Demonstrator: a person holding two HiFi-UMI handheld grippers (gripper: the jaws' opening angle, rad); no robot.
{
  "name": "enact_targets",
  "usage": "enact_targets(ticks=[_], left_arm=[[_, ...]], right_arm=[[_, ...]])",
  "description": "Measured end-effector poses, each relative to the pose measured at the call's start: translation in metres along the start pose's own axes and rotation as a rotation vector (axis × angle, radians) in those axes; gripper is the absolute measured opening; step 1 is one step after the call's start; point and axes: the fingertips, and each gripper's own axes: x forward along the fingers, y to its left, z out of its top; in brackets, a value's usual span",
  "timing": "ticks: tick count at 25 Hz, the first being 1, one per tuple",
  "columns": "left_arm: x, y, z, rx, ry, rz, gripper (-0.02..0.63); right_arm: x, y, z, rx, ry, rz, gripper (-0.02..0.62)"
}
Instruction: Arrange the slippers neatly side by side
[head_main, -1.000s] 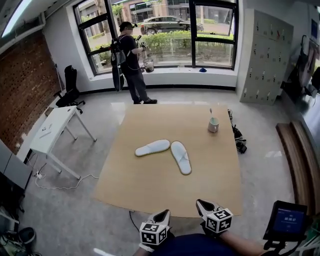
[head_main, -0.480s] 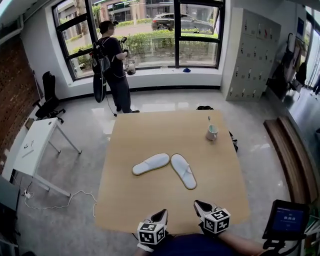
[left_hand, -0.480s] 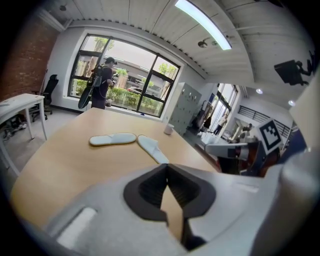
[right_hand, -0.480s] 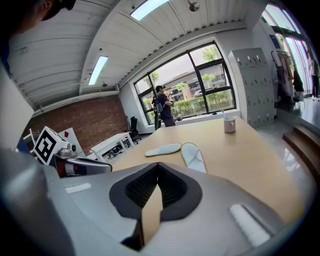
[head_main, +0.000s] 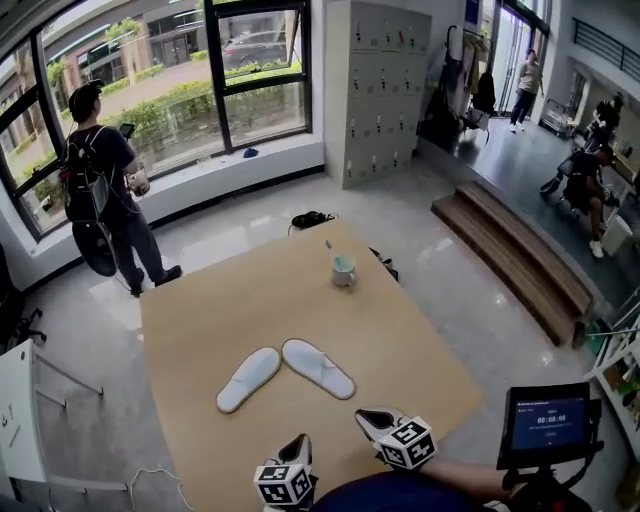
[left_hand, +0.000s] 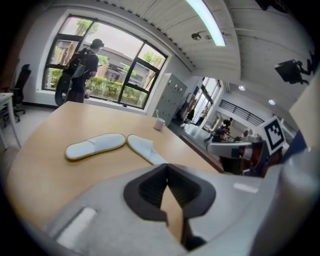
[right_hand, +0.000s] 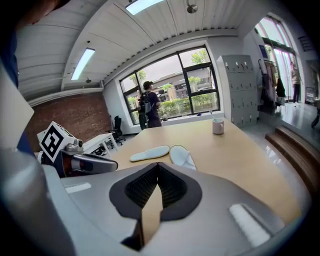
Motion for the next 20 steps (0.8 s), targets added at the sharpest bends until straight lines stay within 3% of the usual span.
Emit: enact_targets(ticks=[6, 10, 15, 20], left_arm=[[0.024, -0.004, 0.021, 0.101, 0.023, -0.091, 0.005], [0.018, -0.002, 0.012, 0.062, 0.016, -0.076, 0.005], [0.000, 0.008, 0.013, 0.015, -0.047, -0.003, 0.005], [-0.051, 0.055, 0.022, -0.040, -0.101, 0.208, 0.005]], right_arm=[[-0.010, -0.024, 0.000, 0.056, -0.002, -0.103, 0.011], [-0.012, -0.021, -0.012, 0.043, 0.027, -0.083, 0.011], [-0.009, -0.027, 0.006, 0.015, -0.003, -0.056, 0.011], [0.027, -0.027, 0.041, -0.001, -0.022, 0.054, 0.011]])
